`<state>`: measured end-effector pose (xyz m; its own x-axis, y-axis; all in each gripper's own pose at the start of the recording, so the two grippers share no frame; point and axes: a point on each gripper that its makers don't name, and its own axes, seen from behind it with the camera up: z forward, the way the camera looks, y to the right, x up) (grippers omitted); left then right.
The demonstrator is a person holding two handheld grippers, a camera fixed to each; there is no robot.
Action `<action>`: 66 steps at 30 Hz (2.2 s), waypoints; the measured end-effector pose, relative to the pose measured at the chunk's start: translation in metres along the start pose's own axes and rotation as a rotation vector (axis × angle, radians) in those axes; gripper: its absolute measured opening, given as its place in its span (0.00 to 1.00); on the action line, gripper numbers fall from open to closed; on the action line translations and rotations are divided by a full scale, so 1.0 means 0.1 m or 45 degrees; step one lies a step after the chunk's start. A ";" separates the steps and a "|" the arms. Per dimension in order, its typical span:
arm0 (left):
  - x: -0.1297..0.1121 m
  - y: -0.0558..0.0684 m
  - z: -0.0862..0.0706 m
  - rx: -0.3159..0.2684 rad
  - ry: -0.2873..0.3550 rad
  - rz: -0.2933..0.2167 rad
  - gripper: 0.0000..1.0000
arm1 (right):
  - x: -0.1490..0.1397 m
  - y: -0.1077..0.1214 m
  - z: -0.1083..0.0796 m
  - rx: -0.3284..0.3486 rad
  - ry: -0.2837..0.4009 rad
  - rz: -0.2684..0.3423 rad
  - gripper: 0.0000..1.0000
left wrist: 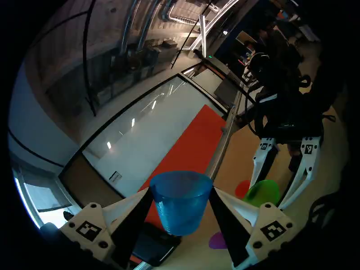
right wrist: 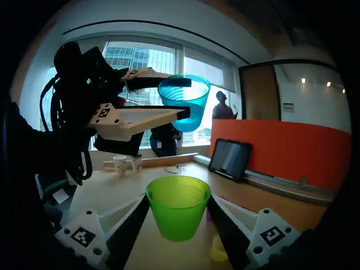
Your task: Pour water
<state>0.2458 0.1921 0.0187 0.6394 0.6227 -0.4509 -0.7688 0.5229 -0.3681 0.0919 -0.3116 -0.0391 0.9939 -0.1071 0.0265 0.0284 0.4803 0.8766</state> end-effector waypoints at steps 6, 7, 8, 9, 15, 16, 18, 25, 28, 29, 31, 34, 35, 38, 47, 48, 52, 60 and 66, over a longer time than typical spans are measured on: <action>0.03 -0.03 0.02 0.014 0.002 0.076 0.86 | -0.01 -0.02 0.01 0.005 -0.003 -0.005 0.91; 0.03 -0.03 0.02 0.017 0.002 0.087 0.86 | -0.01 -0.02 0.02 0.006 -0.003 -0.005 0.91; 0.03 -0.04 0.02 0.019 0.002 0.097 0.86 | -0.01 -0.02 0.02 0.006 -0.003 -0.005 0.91; 0.04 -0.04 0.03 0.021 0.003 0.106 0.86 | -0.01 -0.02 0.02 0.007 -0.002 -0.005 0.91; 0.06 -0.06 0.03 0.036 0.007 0.156 0.86 | -0.01 -0.02 0.04 0.009 -0.001 -0.006 0.91; 0.07 -0.07 0.02 0.038 0.010 0.164 0.86 | 0.00 -0.01 0.04 0.008 -0.001 -0.007 0.91; 0.09 -0.07 0.02 0.043 0.014 0.178 0.86 | 0.00 -0.01 0.05 0.005 0.000 -0.008 0.91; 0.11 -0.09 0.01 0.059 0.017 0.249 0.86 | 0.02 -0.01 0.07 0.006 0.004 -0.010 0.91; 0.12 -0.10 0.00 0.064 0.019 0.269 0.86 | 0.03 -0.01 0.07 0.004 0.007 -0.013 0.91; 0.13 -0.11 0.00 0.066 0.020 0.275 0.86 | 0.04 -0.01 0.07 0.004 0.007 -0.014 0.91; 0.14 -0.11 -0.01 0.069 0.021 0.287 0.86 | 0.05 -0.01 0.07 0.004 0.008 -0.015 0.91; 0.14 -0.12 -0.02 0.072 0.020 0.306 0.86 | 0.05 0.00 0.06 0.003 0.010 -0.016 0.91; 0.14 -0.12 -0.02 0.073 0.020 0.312 0.86 | 0.05 0.00 0.06 0.002 0.011 -0.016 0.91; 0.15 -0.12 -0.04 0.075 0.020 0.331 0.86 | 0.05 0.01 0.05 -0.001 0.012 -0.018 0.91; 0.19 -0.13 -0.07 0.084 0.021 0.393 0.86 | 0.05 0.04 0.04 -0.003 0.017 -0.021 0.91; 0.20 -0.14 -0.07 0.085 0.022 0.400 0.86 | 0.06 0.04 0.04 -0.003 0.018 -0.021 0.91; 0.23 -0.15 -0.08 0.089 0.024 0.429 0.86 | 0.06 0.04 0.03 -0.002 0.019 -0.022 0.91; 0.27 -0.15 -0.08 0.090 0.025 0.475 0.86 | 0.07 0.03 0.04 -0.005 0.018 -0.029 0.91; 0.27 -0.13 -0.07 0.087 0.026 0.508 0.86 | 0.07 0.04 0.04 -0.009 0.015 -0.034 0.91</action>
<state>0.2729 0.1978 0.0060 0.2900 0.7734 -0.5637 -0.9540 0.2803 -0.1062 0.0986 -0.3139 -0.0337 0.9940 -0.1097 -0.0029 0.0559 0.4833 0.8737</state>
